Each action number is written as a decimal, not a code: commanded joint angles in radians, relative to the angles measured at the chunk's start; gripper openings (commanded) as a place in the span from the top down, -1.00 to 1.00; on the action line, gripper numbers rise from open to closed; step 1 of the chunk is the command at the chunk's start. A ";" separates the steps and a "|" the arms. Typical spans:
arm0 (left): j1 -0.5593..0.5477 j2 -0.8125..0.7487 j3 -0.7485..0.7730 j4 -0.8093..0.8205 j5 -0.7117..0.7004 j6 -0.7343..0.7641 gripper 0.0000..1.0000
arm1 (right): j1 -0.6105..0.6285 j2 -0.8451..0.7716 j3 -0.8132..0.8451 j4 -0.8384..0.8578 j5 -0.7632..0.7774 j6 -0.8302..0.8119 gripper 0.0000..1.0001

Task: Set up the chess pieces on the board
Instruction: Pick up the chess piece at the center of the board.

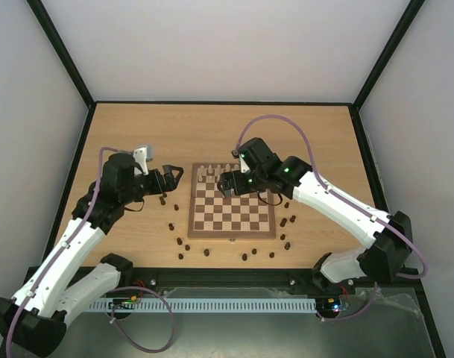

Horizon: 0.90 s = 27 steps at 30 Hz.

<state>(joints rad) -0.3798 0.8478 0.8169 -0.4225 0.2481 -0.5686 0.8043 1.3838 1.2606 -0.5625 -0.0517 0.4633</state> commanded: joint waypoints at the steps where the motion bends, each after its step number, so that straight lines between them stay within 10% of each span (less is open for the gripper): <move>1: -0.004 -0.048 -0.022 -0.025 0.037 -0.020 -0.99 | -0.003 -0.030 -0.044 0.008 -0.003 0.065 -0.97; 11: -0.004 -0.011 -0.077 0.043 0.099 -0.057 -0.99 | -0.003 -0.128 -0.158 0.085 -0.003 0.037 -0.97; 19: -0.005 0.023 -0.079 0.080 0.088 -0.029 -0.99 | -0.004 -0.317 -0.342 0.098 0.297 0.034 -0.97; 27: -0.017 0.102 -0.086 0.079 -0.010 -0.016 -0.99 | -0.011 -0.127 -0.323 0.007 0.382 0.103 -0.97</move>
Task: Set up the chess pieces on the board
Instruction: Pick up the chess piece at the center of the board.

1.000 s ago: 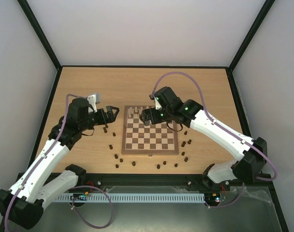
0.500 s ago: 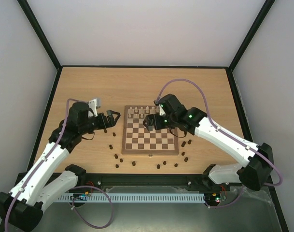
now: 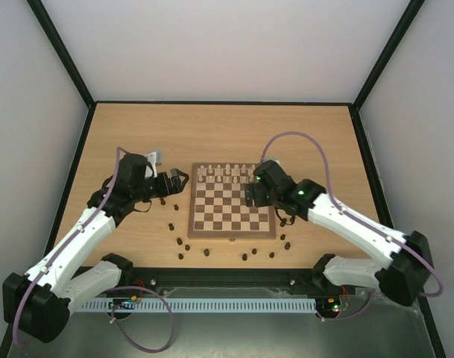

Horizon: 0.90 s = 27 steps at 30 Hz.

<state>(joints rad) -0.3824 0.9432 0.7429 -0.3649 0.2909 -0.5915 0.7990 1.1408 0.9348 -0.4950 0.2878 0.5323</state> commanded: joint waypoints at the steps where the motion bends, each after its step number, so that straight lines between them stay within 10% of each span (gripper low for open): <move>1: -0.019 0.011 -0.019 0.025 -0.060 0.003 -0.99 | -0.005 0.148 0.010 -0.063 0.024 0.040 -0.97; 27: -0.156 -0.026 -0.031 -0.020 -0.057 0.048 -0.99 | -0.020 0.028 -0.164 -0.233 0.054 0.375 -0.60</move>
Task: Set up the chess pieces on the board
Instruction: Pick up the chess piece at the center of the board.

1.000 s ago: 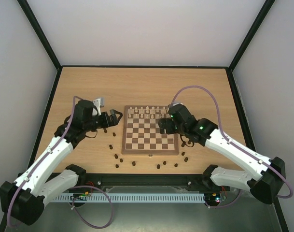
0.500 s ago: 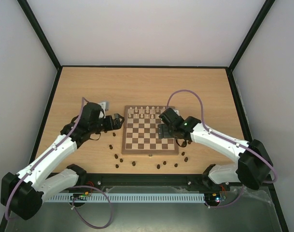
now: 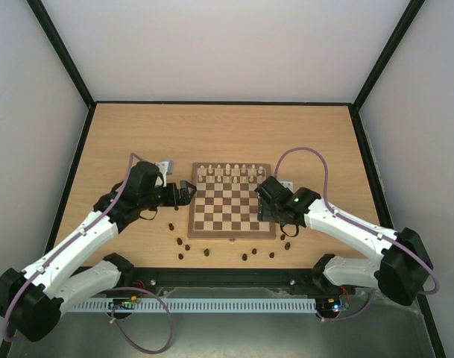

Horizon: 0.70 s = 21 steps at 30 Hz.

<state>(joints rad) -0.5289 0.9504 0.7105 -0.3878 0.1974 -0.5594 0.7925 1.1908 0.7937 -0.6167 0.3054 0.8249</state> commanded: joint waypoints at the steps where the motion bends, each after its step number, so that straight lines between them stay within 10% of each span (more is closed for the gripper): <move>1: -0.009 -0.037 0.002 0.004 0.042 0.019 -0.99 | -0.019 -0.027 -0.026 -0.117 0.034 0.089 -0.57; 21: -0.012 -0.044 -0.005 0.023 0.086 0.039 -0.99 | -0.134 0.041 -0.069 -0.074 -0.064 0.038 -0.11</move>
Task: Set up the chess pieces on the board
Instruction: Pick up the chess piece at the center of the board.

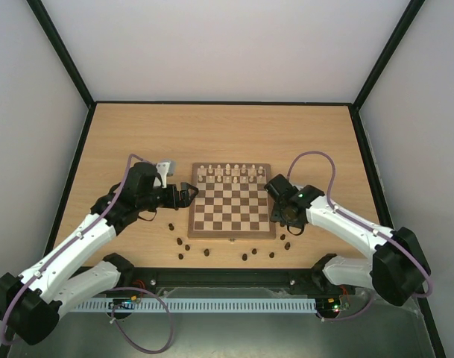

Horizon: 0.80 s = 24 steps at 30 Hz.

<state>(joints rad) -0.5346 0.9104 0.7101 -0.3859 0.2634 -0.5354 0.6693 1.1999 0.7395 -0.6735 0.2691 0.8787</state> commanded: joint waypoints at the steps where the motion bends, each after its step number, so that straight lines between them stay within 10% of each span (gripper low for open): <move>1: -0.005 -0.001 -0.004 0.020 0.022 0.015 -0.99 | -0.011 0.042 -0.015 -0.014 -0.037 -0.021 -0.09; 24: -0.006 0.007 -0.006 0.024 0.049 0.021 -0.99 | -0.021 0.092 -0.019 -0.017 0.004 -0.001 0.43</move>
<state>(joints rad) -0.5365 0.9127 0.7094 -0.3717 0.2916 -0.5259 0.6590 1.2865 0.7277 -0.6498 0.2420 0.8612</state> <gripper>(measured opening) 0.994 0.295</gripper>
